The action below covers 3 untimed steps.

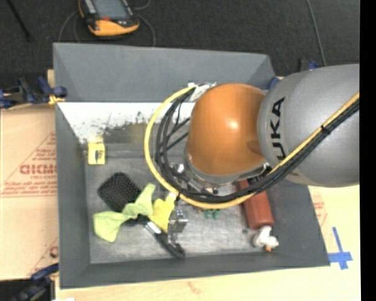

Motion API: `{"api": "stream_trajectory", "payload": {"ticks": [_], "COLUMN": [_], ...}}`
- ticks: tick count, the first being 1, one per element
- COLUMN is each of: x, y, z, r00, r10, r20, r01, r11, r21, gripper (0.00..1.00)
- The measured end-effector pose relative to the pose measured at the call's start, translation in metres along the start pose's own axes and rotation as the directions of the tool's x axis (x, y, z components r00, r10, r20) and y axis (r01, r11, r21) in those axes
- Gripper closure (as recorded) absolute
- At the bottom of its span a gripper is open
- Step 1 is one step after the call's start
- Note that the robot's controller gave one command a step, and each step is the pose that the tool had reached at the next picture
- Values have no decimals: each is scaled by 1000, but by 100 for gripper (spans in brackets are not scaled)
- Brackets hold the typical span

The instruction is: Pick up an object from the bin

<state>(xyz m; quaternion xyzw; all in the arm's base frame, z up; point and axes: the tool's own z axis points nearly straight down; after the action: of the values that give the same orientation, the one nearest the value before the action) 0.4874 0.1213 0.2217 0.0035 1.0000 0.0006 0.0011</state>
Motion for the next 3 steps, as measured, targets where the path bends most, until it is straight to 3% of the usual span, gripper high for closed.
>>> {"api": "stream_trajectory", "payload": {"ticks": [1,2,3], "x": [0,0,-43], "y": [0,0,-19], "z": [0,0,99], "r00": [1000,1000,904], "r10": [2,2,-427], "r20": [0,0,-4], "r01": [-2,-2,427], "r11": [1000,1000,904], "r21": [0,0,1], "gripper": [100,100,0]}}
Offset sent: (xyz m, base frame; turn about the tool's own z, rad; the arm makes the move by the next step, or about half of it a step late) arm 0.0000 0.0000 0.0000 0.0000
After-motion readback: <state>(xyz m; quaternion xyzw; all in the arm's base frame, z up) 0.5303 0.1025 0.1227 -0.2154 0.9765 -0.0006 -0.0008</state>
